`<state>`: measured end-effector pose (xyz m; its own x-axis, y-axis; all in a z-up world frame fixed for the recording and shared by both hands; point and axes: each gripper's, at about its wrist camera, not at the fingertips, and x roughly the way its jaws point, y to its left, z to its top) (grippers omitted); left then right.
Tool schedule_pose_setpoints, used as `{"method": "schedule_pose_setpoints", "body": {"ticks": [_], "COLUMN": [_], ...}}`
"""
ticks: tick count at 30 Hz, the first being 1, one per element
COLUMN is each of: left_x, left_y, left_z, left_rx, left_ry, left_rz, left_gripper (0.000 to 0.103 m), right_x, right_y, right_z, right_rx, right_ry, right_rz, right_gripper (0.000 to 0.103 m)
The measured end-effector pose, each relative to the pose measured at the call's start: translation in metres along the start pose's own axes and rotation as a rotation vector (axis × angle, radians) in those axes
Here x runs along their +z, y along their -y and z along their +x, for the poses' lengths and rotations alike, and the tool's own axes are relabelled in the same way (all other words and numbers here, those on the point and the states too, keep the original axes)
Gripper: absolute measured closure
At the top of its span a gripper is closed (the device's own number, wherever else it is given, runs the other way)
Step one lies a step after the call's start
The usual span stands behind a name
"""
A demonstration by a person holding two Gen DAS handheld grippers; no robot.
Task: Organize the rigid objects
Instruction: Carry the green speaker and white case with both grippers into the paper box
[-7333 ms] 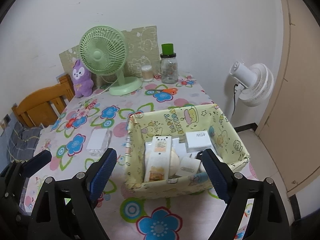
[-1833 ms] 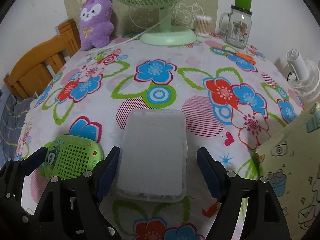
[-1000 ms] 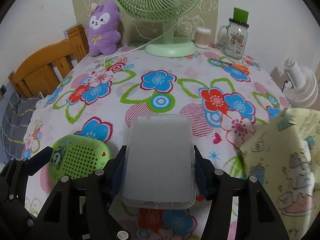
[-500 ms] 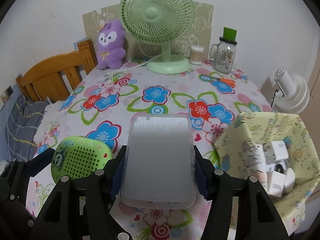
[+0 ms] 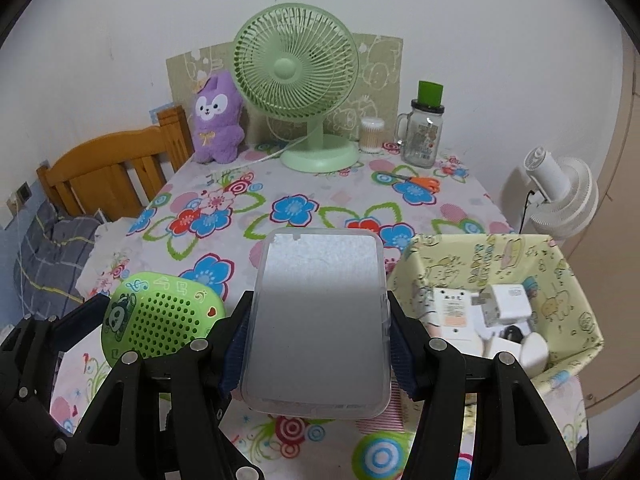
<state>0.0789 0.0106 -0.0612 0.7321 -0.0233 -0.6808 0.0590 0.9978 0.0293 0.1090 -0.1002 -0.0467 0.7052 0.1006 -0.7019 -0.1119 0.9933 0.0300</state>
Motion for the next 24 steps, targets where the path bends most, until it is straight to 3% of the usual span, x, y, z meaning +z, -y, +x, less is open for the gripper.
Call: {"method": "schedule_pose_setpoints", "body": {"ticks": [24], "left_x": [0.030], "left_y": [0.063], "left_z": [-0.036], "left_rx": [-0.028], "left_ry": [0.061], "left_rz": [0.028], "left_gripper": [0.008], "right_x": [0.021], "right_y": [0.061], "right_z": [-0.049], "right_rx": [-0.013], "right_ry": [0.068], "right_rz": [0.019], "right_gripper": [0.041]}}
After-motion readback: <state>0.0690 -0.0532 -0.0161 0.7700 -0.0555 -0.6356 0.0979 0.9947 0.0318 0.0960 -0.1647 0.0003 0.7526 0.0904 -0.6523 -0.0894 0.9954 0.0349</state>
